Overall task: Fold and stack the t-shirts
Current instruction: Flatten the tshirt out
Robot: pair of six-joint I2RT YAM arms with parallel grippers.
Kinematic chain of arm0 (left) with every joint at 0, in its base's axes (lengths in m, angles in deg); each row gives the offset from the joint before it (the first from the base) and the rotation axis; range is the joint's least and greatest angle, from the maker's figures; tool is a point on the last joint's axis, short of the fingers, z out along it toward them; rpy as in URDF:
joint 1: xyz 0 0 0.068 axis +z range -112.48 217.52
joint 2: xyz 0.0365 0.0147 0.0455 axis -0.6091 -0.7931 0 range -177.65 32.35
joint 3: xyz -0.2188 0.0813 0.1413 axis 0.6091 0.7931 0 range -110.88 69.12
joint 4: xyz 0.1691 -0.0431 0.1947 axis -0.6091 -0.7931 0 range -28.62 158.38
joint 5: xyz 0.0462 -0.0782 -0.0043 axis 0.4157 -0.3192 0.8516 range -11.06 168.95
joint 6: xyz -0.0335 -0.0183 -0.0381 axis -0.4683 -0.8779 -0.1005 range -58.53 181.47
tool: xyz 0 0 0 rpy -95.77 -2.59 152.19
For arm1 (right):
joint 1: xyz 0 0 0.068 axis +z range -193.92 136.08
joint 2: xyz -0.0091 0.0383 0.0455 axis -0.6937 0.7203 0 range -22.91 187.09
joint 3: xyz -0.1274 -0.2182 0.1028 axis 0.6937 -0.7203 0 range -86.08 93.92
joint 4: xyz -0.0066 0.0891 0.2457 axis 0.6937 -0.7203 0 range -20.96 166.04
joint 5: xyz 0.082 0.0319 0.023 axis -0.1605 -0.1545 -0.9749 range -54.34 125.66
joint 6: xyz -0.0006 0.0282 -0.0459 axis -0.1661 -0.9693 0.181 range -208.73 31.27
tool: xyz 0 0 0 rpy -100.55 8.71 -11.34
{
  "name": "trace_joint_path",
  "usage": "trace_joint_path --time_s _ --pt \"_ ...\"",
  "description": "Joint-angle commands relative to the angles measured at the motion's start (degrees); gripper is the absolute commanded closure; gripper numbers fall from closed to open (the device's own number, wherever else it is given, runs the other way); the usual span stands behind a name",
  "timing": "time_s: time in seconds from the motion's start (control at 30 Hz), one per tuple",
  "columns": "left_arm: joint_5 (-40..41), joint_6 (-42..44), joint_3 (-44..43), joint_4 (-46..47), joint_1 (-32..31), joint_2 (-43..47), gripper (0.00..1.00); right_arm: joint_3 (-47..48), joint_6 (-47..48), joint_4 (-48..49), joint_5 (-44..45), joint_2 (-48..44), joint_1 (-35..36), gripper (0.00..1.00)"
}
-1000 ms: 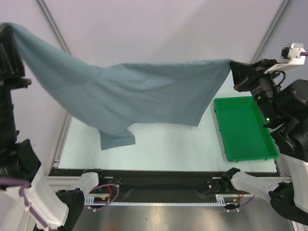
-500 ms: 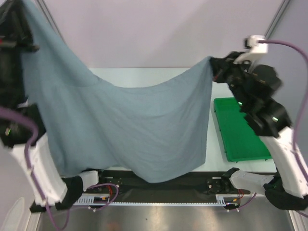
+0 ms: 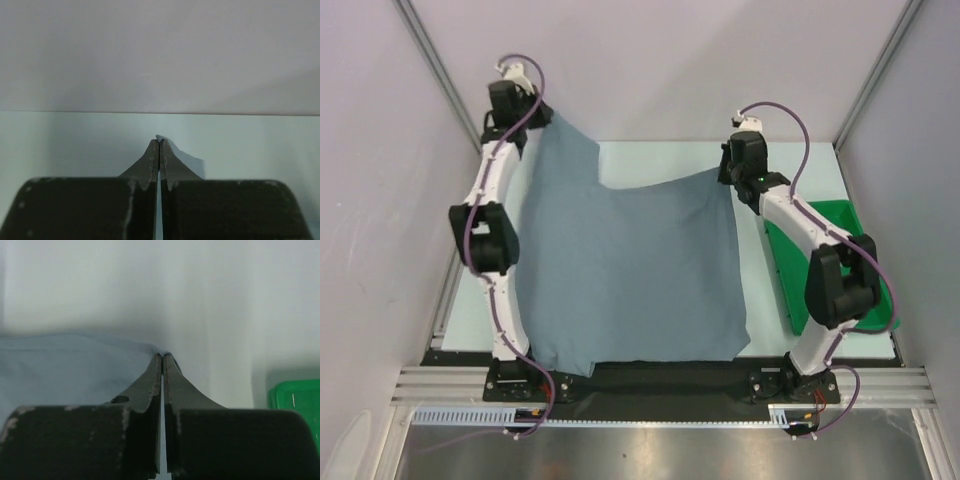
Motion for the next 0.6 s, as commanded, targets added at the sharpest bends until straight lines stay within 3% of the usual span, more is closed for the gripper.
trace_joint_path --time_s 0.0,0.17,0.33,0.57 --pt "-1.86 2.11 -14.09 -2.60 -0.68 -9.10 1.00 3.56 -0.03 8.79 -2.71 5.45 -2.90 1.00" --pt "-3.09 -3.77 -16.39 3.11 1.16 -19.53 1.00 12.58 1.02 7.75 -5.61 16.80 -6.58 1.00" --pt "-4.94 -6.67 -17.36 7.32 1.43 -22.28 1.00 20.60 1.46 5.11 -7.71 25.67 -7.73 1.00" --pt "-6.43 -10.36 -18.60 11.89 2.22 -21.76 1.00 26.67 -0.12 2.57 -7.90 30.08 -9.49 1.00"
